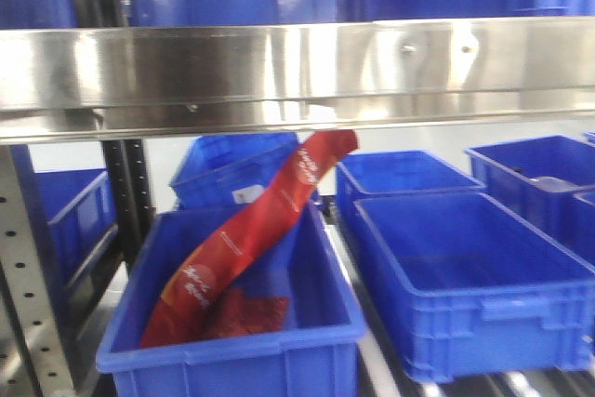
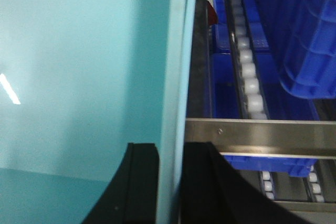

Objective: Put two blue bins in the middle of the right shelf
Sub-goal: 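Turn the base toward the shelf with the red bag in a blue bin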

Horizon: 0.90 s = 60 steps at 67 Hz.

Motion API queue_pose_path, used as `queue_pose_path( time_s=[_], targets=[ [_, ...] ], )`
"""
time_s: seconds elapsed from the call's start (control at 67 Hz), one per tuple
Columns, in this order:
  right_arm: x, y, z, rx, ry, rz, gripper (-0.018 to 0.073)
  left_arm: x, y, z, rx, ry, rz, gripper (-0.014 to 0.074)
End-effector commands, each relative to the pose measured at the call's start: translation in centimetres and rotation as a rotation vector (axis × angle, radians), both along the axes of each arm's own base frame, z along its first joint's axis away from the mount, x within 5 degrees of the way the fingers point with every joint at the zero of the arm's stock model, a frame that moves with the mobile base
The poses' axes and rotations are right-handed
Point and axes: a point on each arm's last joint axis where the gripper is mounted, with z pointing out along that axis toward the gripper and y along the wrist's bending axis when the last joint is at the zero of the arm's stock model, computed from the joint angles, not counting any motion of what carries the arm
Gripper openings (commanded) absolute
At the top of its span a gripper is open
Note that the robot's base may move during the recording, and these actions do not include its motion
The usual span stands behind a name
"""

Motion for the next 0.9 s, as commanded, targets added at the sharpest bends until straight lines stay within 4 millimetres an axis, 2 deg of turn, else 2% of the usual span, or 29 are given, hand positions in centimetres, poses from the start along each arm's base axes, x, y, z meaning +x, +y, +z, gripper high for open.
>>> queue_pose_path(
  time_s=[0.0, 0.881],
  targets=[
    [-0.37, -0.22, 1.69, 0.031, -0.121, 0.023, -0.0162, -0.43, 0.11, 1.71, -0.017, -0.125, -0.033, -0.0111],
    [-0.37, -0.22, 1.69, 0.031, -0.121, 0.023, -0.0162, -0.43, 0.11, 1.71, -0.017, -0.125, -0.033, -0.0111]
  ],
)
